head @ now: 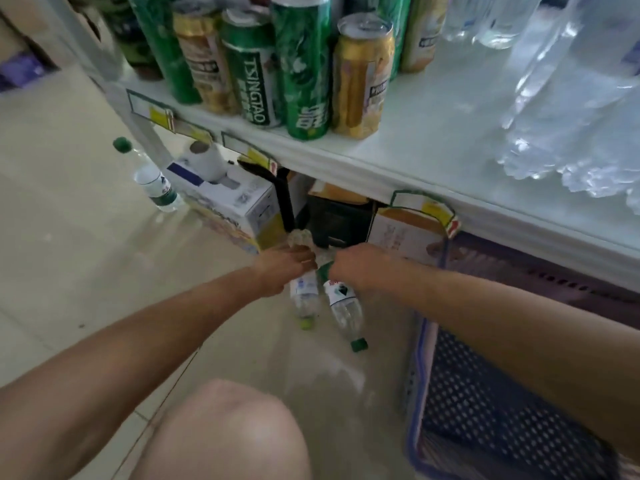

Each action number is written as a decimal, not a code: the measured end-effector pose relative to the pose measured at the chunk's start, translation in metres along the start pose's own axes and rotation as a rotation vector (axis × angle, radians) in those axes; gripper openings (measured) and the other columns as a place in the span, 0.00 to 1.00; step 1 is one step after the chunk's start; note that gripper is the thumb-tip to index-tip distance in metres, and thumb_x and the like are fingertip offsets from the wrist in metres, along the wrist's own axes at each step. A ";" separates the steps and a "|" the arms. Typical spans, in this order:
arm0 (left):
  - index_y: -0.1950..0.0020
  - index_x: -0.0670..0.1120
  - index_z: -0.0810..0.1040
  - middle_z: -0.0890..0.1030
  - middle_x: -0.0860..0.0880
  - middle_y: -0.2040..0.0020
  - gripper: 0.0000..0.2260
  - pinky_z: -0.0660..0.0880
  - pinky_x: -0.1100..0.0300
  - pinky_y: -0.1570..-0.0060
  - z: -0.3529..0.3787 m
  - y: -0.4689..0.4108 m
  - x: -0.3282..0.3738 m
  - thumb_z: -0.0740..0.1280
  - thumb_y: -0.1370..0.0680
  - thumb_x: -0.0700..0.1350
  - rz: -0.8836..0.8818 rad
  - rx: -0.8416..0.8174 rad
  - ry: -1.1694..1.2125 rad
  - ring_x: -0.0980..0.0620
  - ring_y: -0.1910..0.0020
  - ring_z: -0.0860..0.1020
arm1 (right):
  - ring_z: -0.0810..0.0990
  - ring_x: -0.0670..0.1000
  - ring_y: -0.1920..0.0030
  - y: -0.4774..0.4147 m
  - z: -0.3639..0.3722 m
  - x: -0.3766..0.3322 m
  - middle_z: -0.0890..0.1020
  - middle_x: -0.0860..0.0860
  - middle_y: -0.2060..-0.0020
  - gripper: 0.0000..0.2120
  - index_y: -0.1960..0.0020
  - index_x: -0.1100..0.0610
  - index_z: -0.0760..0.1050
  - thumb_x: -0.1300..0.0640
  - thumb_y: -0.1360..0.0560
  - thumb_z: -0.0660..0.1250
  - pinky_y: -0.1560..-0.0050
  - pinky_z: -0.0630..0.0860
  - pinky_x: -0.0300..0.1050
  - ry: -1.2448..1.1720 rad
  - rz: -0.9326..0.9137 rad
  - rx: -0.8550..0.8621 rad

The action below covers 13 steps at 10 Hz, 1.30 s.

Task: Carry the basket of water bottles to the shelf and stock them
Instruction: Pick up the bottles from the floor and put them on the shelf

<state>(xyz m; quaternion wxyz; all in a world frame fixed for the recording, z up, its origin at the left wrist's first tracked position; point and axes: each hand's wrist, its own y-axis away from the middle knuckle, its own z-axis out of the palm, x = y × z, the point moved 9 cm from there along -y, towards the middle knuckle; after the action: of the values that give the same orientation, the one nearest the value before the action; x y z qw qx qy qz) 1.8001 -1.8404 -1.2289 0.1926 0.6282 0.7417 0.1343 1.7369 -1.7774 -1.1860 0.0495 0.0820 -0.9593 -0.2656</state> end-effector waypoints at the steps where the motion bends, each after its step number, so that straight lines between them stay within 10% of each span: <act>1: 0.17 0.52 0.53 0.53 0.51 0.17 0.36 0.60 0.50 0.25 0.032 -0.008 0.006 0.59 0.22 0.31 0.121 -0.033 -0.044 0.46 0.18 0.53 | 0.79 0.63 0.38 -0.017 0.016 0.002 0.80 0.59 0.38 0.15 0.32 0.56 0.77 0.56 0.16 0.61 0.46 0.73 0.51 0.049 -0.058 -0.025; 5: 0.26 0.46 0.69 0.66 0.43 0.24 0.21 0.60 0.46 0.25 0.069 -0.036 -0.003 0.62 0.19 0.37 0.026 0.070 -0.204 0.39 0.22 0.60 | 0.68 0.61 0.26 -0.078 0.075 -0.012 0.66 0.61 0.24 0.29 0.19 0.58 0.60 0.46 0.16 0.57 0.30 0.69 0.53 0.425 -0.114 -0.235; 7: 0.26 0.46 0.69 0.71 0.44 0.28 0.23 0.52 0.41 0.22 0.070 -0.028 0.001 0.66 0.21 0.38 0.013 0.030 -0.247 0.40 0.25 0.64 | 0.74 0.59 0.32 -0.058 0.057 -0.032 0.75 0.58 0.32 0.16 0.33 0.55 0.77 0.59 0.20 0.67 0.36 0.73 0.53 0.556 -0.276 -0.023; 10: 0.26 0.49 0.69 0.71 0.46 0.29 0.25 0.62 0.41 0.28 0.071 0.035 -0.014 0.69 0.21 0.51 -0.214 -0.130 -0.096 0.43 0.28 0.67 | 0.79 0.55 0.47 0.008 -0.051 -0.003 0.76 0.52 0.43 0.15 0.39 0.55 0.78 0.51 0.23 0.70 0.65 0.72 0.49 0.277 -0.153 0.237; 13: 0.34 0.54 0.78 0.78 0.53 0.37 0.25 0.72 0.56 0.46 -0.041 0.073 -0.011 0.75 0.30 0.58 -0.188 0.093 -0.073 0.50 0.37 0.77 | 0.81 0.52 0.51 0.128 -0.173 0.004 0.78 0.46 0.48 0.29 0.34 0.51 0.78 0.35 0.28 0.72 0.52 0.80 0.50 -0.346 0.004 0.725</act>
<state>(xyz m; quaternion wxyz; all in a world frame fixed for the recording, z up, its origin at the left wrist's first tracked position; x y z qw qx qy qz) 1.8468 -1.8363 -1.1588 0.2020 0.5686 0.7953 0.0580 1.7399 -1.7563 -0.9719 -0.1445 0.0463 -0.9851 0.0805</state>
